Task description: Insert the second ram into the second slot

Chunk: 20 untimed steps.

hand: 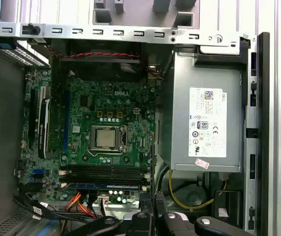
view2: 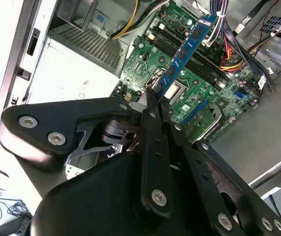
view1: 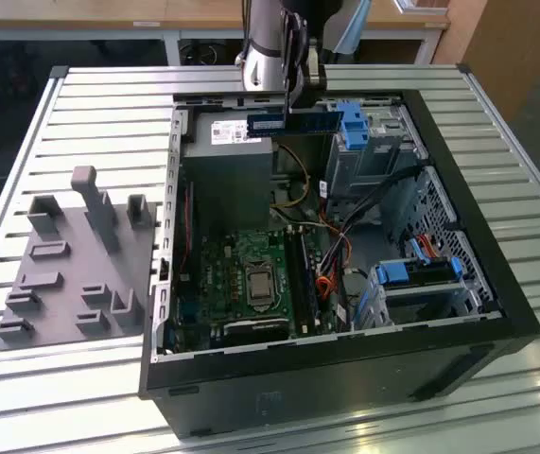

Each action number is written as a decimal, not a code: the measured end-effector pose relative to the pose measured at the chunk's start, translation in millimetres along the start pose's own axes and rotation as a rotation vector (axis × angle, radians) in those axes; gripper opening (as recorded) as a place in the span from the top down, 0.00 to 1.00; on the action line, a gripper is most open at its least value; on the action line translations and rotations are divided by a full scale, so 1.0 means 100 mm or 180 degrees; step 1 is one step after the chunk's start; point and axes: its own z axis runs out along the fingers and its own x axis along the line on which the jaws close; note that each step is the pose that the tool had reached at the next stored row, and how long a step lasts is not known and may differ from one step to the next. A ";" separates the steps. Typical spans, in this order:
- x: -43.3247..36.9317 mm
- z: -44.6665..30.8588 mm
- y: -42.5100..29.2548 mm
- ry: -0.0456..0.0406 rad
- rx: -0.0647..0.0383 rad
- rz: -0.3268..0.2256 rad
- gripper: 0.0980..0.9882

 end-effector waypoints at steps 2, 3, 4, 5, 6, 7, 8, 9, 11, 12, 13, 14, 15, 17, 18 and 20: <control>0.000 0.000 0.000 0.0000 0.0000 0.0000 0.96; 0.000 0.000 0.000 0.0000 0.0000 0.0000 0.96; 0.000 0.000 0.000 0.0000 0.0000 0.0000 0.96; 0.001 0.000 0.000 0.0000 0.0000 0.0000 0.96; 0.004 0.000 0.000 0.0000 0.0000 0.0000 0.96; 0.008 -0.001 0.000 0.0000 0.0000 0.0000 0.96; 0.013 -0.001 0.000 0.0000 0.0000 0.0000 0.96; 0.019 0.000 0.001 0.0000 0.0000 0.0000 0.96; 0.031 -0.001 0.001 0.0000 0.0000 0.0000 0.96; 0.038 -0.001 0.001 0.0000 0.0000 0.0000 0.96; 0.045 -0.001 0.001 0.0000 0.0000 0.0000 0.96; 0.052 -0.001 0.002 0.0000 0.0000 0.0000 0.96; 0.058 -0.001 0.002 0.0000 0.0000 0.0000 0.96; 0.065 -0.001 0.002 0.0000 0.0000 0.0000 0.96; 0.068 0.000 0.002 0.0000 0.0000 0.0000 0.96; 0.071 -0.001 0.002 0.0001 0.0000 0.0000 0.96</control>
